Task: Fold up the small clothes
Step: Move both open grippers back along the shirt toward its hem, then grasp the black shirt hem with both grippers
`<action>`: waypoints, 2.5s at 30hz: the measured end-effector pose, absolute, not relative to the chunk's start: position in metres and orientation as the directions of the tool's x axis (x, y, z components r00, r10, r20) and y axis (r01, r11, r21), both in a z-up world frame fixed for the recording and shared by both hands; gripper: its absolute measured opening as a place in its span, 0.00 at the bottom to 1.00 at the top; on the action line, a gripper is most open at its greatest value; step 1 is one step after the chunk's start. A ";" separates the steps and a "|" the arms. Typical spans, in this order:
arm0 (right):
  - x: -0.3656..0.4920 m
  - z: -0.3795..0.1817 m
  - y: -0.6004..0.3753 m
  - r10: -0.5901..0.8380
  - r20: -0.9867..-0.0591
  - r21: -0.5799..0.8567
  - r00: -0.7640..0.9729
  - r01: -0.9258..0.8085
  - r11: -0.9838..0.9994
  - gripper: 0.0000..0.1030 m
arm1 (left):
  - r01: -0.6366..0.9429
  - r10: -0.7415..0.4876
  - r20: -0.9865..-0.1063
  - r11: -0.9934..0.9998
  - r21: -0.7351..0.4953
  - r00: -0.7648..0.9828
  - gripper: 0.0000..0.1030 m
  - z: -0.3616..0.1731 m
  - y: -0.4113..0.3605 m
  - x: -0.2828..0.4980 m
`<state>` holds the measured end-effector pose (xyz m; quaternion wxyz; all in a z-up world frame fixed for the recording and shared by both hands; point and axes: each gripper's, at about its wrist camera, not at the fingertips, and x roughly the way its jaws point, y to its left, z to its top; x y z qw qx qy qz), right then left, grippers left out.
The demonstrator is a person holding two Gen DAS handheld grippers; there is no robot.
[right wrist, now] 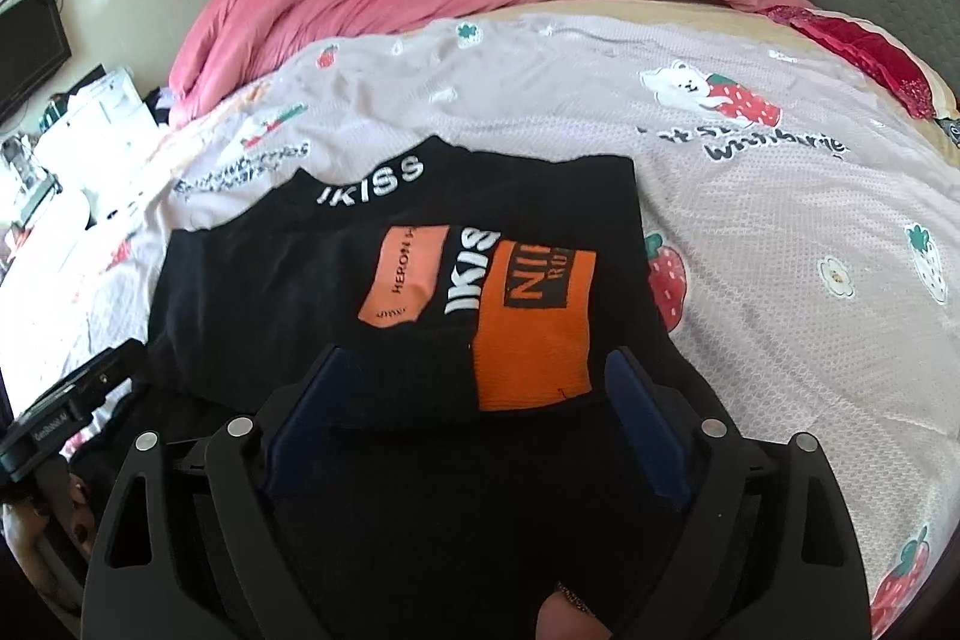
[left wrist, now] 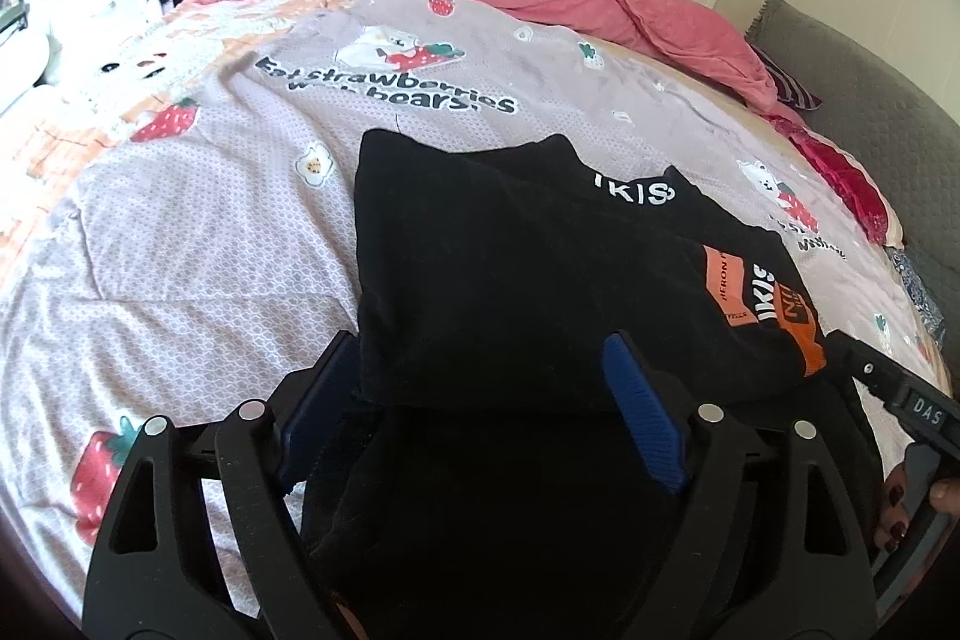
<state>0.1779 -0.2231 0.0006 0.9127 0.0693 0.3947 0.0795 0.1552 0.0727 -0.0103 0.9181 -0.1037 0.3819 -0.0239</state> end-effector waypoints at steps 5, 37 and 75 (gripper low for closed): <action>0.172 0.010 -0.226 0.217 -0.683 0.204 0.698 -0.103 0.974 0.92 | -0.053 -0.098 -0.678 0.979 -0.199 0.729 0.86 0.001 0.076 0.147; 0.120 0.041 -0.236 0.283 -0.628 0.192 0.725 -0.208 0.959 0.92 | -0.093 -0.018 -0.674 0.987 -0.129 0.738 0.91 0.025 0.058 0.082; 0.054 0.015 -0.268 0.273 -0.716 0.149 0.642 -0.242 0.959 0.92 | -0.143 0.053 -0.748 0.988 -0.057 0.662 0.91 0.009 0.060 0.008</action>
